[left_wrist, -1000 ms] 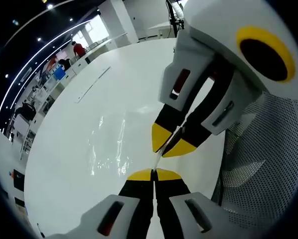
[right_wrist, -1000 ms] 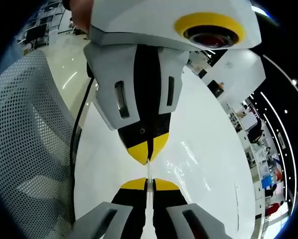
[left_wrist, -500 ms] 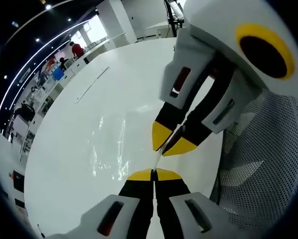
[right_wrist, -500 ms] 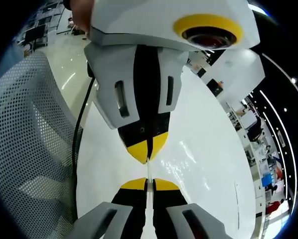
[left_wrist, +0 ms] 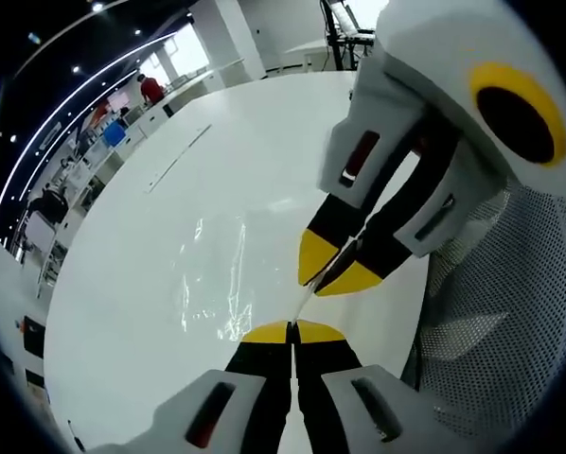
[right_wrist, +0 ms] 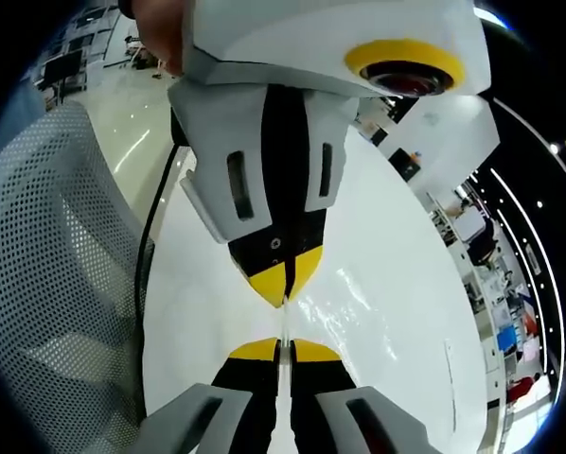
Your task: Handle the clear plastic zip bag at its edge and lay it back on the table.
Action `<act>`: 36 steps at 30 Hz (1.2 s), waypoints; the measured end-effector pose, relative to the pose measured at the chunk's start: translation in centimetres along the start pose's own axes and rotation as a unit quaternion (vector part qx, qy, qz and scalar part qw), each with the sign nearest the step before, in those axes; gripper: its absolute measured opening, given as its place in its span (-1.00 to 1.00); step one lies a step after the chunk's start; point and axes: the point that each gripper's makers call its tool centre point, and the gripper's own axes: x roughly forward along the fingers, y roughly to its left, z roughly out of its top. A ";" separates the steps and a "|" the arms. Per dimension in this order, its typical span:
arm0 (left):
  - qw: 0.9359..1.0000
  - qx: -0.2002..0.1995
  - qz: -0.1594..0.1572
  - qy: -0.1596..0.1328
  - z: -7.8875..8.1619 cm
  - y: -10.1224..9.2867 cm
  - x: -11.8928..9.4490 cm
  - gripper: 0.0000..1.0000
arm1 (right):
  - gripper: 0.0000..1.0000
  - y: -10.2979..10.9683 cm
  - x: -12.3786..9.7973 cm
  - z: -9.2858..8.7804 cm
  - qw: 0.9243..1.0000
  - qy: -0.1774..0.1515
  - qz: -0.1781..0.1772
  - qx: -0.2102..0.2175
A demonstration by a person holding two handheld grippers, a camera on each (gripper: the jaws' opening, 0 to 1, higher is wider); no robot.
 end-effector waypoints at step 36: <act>1.000 -0.003 -0.003 0.002 -0.2 0.2 0.1 -1.00 | -1.00 -0.4 -0.2 -1.4 1.000 0.014 -0.003 0.006</act>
